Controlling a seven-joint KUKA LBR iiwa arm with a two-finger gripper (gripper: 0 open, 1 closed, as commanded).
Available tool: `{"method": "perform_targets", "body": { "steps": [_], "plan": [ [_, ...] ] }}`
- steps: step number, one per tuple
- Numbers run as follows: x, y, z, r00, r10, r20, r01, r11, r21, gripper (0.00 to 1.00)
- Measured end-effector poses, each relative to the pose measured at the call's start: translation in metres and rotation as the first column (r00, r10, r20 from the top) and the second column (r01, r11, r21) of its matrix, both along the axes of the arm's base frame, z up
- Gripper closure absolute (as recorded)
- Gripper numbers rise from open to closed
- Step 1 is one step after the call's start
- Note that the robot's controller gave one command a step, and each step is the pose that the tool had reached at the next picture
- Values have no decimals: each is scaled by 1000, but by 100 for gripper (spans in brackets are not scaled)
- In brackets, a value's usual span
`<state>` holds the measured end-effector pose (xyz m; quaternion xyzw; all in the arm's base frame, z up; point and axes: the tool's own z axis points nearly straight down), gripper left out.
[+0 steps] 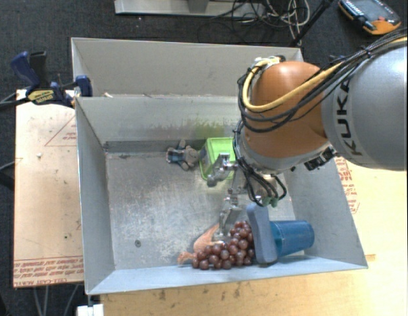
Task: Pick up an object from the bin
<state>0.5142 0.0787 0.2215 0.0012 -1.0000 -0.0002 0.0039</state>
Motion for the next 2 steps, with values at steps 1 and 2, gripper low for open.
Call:
{"method": "perform_targets", "body": {
  "steps": [1,2],
  "plan": [
    [2,0,4,1000,-2,8,2,1000,1,0],
    [2,1,-23,999,49,17,-49,999,1,0]
  ]
}}
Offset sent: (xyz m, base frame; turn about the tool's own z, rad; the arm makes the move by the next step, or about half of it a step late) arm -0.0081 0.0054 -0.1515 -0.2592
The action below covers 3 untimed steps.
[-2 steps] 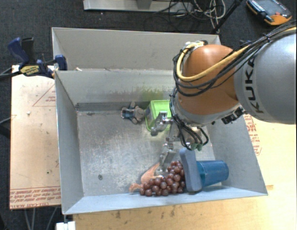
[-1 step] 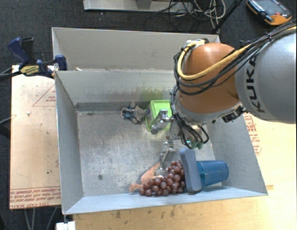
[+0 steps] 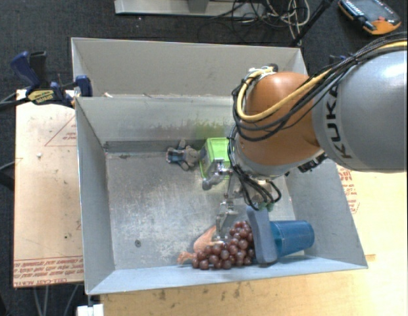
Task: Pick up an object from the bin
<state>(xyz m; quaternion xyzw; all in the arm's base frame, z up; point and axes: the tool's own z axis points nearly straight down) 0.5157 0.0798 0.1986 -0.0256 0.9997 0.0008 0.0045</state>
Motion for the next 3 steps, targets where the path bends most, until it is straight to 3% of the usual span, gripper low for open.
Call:
{"method": "perform_targets", "body": {
  "steps": [1,2,3],
  "plan": [
    [-11,0,-60,999,43,-4,-43,999,0,0],
    [-14,-29,-106,993,117,3,-117,993,5,0],
    [-14,11,-106,867,498,-2,-498,867,-2,100]
  ]
}}
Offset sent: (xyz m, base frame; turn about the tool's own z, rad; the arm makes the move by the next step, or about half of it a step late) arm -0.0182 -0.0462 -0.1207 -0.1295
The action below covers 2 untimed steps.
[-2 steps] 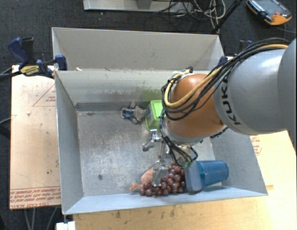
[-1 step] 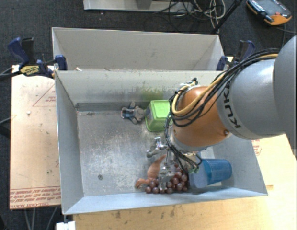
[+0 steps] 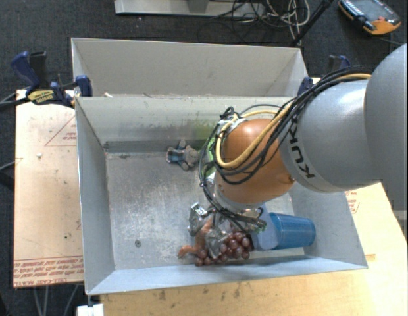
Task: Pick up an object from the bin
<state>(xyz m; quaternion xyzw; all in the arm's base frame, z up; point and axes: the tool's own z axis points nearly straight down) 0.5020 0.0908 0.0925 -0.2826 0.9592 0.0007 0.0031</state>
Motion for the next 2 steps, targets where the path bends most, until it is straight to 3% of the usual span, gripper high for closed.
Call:
{"method": "perform_targets", "body": {
  "steps": [1,2],
  "plan": [
    [0,0,0,1000,0,0,0,1000,0,100],
    [-16,5,100,1000,15,-5,-15,1000,-1,100]
  ]
}}
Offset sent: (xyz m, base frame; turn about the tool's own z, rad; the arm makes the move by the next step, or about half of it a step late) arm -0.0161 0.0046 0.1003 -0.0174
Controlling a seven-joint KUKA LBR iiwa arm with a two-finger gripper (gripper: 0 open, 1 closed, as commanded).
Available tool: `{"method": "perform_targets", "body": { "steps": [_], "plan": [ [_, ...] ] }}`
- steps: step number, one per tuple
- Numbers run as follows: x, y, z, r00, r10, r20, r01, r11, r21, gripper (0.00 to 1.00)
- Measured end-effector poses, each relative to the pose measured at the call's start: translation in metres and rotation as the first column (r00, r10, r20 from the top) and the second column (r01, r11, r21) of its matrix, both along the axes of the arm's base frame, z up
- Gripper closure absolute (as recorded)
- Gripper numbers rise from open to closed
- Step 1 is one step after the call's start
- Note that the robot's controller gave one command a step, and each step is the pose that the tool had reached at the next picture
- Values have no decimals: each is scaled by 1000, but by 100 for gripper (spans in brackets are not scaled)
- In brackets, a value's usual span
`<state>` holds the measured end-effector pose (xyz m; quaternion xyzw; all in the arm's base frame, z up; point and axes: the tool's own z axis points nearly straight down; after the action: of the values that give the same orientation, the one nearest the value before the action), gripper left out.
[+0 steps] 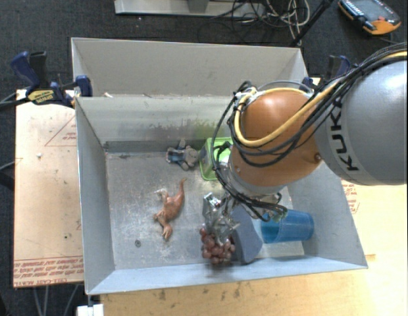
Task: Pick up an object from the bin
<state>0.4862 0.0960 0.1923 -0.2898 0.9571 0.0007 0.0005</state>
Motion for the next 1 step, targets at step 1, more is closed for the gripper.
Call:
{"method": "perform_targets", "body": {
  "steps": [1],
  "plan": [
    [0,0,0,1000,0,0,0,1000,0,100]
  ]
}}
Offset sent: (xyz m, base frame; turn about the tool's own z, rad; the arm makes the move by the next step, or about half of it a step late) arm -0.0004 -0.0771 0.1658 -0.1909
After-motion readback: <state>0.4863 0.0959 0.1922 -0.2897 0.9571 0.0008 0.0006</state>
